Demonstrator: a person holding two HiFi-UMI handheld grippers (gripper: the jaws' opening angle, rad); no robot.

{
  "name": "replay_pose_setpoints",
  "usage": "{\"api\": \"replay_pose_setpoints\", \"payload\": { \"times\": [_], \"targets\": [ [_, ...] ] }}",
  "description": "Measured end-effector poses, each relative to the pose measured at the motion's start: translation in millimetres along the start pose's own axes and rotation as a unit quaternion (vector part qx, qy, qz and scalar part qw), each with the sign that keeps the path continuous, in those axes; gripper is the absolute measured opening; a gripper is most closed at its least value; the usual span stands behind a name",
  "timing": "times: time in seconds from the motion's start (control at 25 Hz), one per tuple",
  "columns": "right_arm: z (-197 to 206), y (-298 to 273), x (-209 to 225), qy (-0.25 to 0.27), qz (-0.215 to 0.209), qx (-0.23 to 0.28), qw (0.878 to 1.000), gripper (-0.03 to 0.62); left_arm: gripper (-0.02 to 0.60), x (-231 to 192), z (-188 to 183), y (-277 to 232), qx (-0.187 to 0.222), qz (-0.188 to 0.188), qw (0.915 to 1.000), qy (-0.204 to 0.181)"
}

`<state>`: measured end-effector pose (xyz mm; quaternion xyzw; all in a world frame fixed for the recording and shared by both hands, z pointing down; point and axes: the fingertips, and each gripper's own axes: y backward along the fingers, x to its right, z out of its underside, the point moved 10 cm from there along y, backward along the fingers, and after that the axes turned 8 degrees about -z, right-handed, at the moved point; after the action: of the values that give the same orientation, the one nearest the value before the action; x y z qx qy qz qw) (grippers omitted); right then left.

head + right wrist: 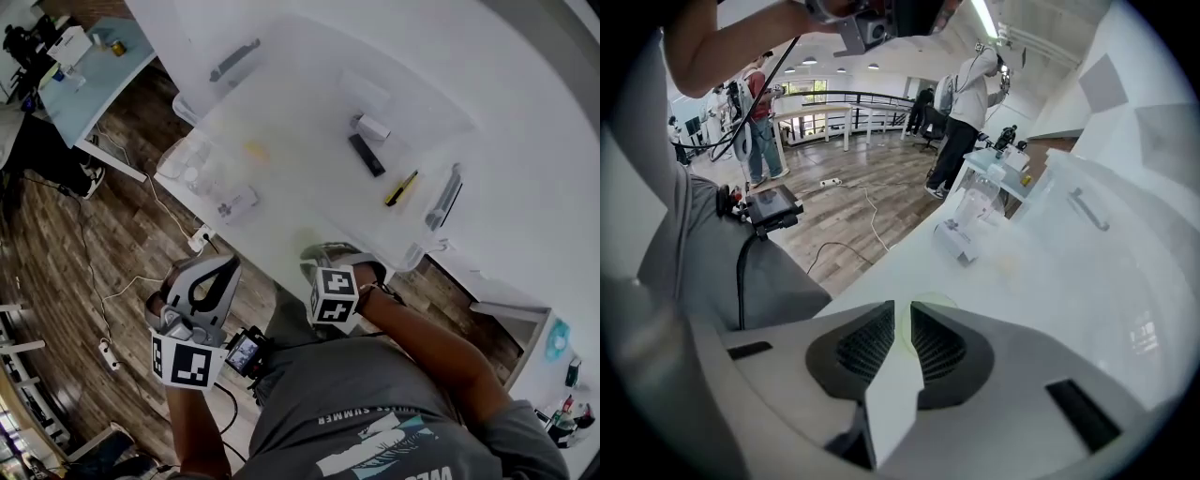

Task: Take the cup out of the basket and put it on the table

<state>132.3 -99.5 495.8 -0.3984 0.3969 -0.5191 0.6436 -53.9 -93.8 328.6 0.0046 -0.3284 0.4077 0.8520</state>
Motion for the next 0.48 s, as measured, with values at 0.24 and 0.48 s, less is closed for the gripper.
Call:
{"api": "replay_pose_setpoints", "payload": {
  "times": [0.24, 0.48],
  "targets": [
    [-7.0, 42.7, -9.8, -0.010, 0.045, 0.066, 0.997, 0.061, 0.009, 8.5, -28.4, 8.3, 0.002, -0.002, 0.9998, -0.019],
    [-16.8, 102.7, -23.0, -0.018, 0.108, 0.181, 0.977, 0.046, 0.009, 18.6, -57.7, 17.0, 0.019, -0.006, 0.9995, -0.024]
  ]
}}
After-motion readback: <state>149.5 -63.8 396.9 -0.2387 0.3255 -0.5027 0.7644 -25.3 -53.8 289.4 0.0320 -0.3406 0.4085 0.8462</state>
